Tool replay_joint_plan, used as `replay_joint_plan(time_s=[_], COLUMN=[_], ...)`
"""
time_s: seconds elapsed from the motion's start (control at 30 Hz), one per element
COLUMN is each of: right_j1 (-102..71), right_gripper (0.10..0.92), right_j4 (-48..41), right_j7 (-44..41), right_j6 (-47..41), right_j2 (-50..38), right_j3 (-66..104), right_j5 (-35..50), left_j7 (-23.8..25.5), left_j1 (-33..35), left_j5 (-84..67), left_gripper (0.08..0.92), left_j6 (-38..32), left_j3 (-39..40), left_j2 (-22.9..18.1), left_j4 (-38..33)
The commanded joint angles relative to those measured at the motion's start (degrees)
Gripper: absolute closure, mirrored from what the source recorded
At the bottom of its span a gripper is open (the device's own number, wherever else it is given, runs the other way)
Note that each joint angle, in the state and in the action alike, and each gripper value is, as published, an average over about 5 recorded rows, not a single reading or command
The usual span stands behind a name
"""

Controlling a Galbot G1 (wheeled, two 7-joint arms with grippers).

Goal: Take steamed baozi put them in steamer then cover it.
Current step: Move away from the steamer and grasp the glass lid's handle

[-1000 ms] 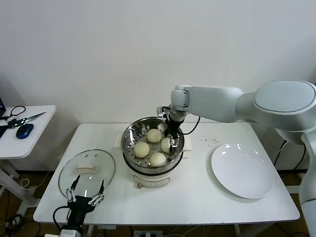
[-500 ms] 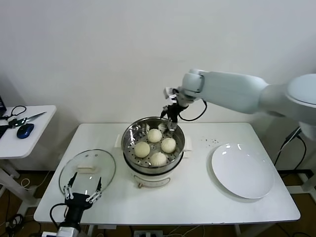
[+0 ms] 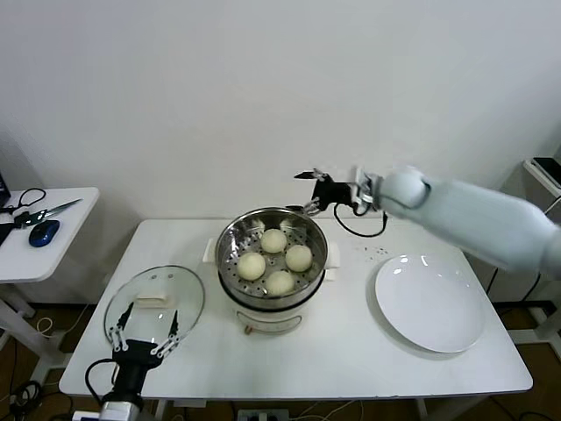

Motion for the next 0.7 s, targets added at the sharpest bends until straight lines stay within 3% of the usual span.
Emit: replay_joint_plan(time_s=[0.03, 0.33, 0.7], right_j1=[-37.9, -63.9, -79.9], right_gripper=[0.203, 0.203, 0.203], right_j4=[10.6, 16.9, 20.0], right_j7=[12.9, 12.2, 10.2], right_j6=[4.6, 0.0, -3.6], right_j2=[-8.9, -1.5, 7.3], right_j3=[41.3, 69.5, 85.3], right_j5=[-4.4, -13.0, -16.9], left_j7=[0.0, 0.3, 3.3], left_j1=[0.2, -1.1, -1.7], left_j5=[3.8, 23.2, 73.4], left_gripper=[0.177, 0.177, 0.177], left_j6=[0.4, -0.2, 4.8], left_j3=[-1.1, -1.8, -2.5], left_j2=[-1.0, -0.8, 2.3], left_j4=[-0.7, 1.0, 1.5])
